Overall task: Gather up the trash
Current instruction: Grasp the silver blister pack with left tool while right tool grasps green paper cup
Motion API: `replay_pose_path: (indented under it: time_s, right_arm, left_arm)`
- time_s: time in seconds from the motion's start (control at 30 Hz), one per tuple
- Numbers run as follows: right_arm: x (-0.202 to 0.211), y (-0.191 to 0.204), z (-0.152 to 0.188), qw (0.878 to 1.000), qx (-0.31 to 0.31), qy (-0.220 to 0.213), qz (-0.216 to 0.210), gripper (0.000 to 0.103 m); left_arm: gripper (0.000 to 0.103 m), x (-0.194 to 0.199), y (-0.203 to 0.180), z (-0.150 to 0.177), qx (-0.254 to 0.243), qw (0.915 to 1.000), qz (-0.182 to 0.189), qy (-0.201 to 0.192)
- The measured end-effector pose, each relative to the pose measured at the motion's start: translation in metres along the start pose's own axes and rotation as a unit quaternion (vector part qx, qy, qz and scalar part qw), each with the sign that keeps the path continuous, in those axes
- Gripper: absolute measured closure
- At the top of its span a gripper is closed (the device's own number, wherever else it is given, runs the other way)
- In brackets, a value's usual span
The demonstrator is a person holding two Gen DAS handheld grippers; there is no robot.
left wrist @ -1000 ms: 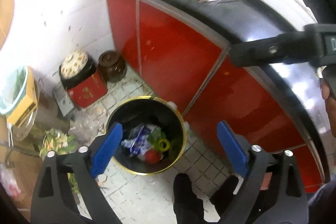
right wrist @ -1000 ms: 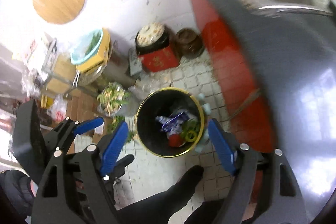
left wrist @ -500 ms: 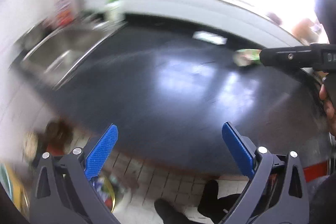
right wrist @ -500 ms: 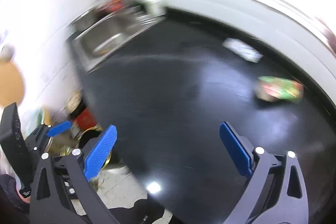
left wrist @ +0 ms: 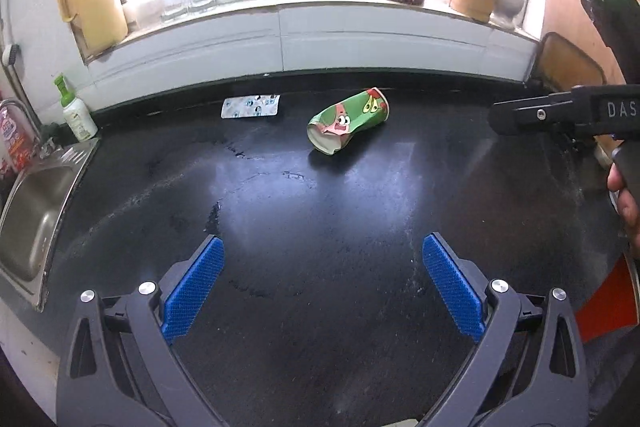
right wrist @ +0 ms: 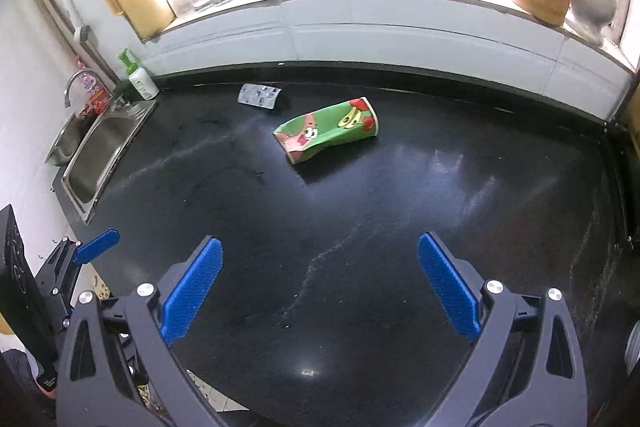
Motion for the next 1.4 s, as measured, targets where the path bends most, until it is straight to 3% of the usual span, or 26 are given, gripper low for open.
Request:
replay_pose_path:
  time_s: [0.17, 0.37, 0.57, 0.8, 0.97, 1.13, 1.2, 1.27, 1.4]
  right_arm:
    - [-0.017, -0.001, -0.010, 1.000, -0.002, 0.008, 0.002, 0.008]
    - [-0.048, -0.010, -0.024, 1.000, 0.000, 0.023, -0.001, 0.008]
    - [-0.088, -0.017, -0.045, 0.999, -0.004, 0.042, 0.002, 0.008]
    - [-0.141, -0.022, -0.066, 0.997, -0.009, 0.073, 0.011, 0.008]
    - [-0.177, -0.028, -0.073, 0.995, -0.028, 0.096, 0.025, 0.008]
    - [-0.209, -0.020, -0.075, 0.991, -0.057, 0.116, 0.038, 0.008]
    - [-0.219, -0.017, -0.076, 0.989, -0.072, 0.118, 0.041, 0.008]
    - [-0.226, -0.013, -0.079, 0.989, -0.083, 0.116, 0.042, 0.008]
    - [-0.240, -0.004, -0.085, 0.988, -0.092, 0.115, 0.050, 0.008]
  left_arm:
    - [0.007, -0.024, 0.016, -0.009, 0.043, 0.9985, -0.021, 0.028]
    - [0.007, -0.078, 0.042, -0.038, 0.113, 0.9900, -0.059, 0.060]
    - [0.007, -0.158, 0.068, -0.088, 0.156, 0.9800, -0.103, 0.068]
    - [0.007, -0.269, 0.105, -0.142, 0.212, 0.9616, -0.156, 0.078]
    - [0.007, -0.318, 0.118, -0.140, 0.219, 0.9533, -0.181, 0.103]
    - [0.007, -0.336, 0.122, -0.118, 0.229, 0.9491, -0.174, 0.129]
    - [0.011, -0.334, 0.122, -0.116, 0.209, 0.9533, -0.180, 0.123]
    - [0.034, -0.329, 0.122, -0.116, 0.195, 0.9586, -0.176, 0.111]
    - [0.051, -0.319, 0.130, -0.111, 0.187, 0.9663, -0.143, 0.105]
Point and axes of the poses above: each gripper's, at about its wrist camera, not at the fingertips, and x roughly against the way its jaws point, y to its left, z to its underside, the point moved 1 cm from there along -x, roughly the way its jaws point, and after that the axes turned 10 degrees about -y, right-handed, at the moved point
